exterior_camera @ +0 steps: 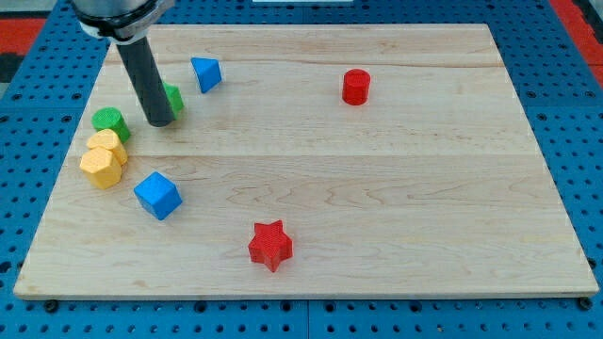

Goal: Slide blue triangle to the top of green star

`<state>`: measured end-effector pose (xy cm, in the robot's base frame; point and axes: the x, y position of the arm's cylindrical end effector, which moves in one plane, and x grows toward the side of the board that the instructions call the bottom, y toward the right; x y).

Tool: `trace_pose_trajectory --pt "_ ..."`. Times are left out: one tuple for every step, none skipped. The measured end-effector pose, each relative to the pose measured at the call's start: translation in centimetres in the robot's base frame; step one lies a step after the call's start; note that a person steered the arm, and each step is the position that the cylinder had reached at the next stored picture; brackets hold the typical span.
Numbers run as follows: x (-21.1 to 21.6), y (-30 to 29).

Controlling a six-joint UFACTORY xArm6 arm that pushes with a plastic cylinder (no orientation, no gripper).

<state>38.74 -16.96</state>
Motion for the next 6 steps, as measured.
trace_pose_trajectory --pt "0.0 6.0" --pt "-2.4 6.5" --pt "-5.8 6.2" --pt "-9.2 5.8" --pt "-8.7 3.8" --pt "-8.8 1.5"
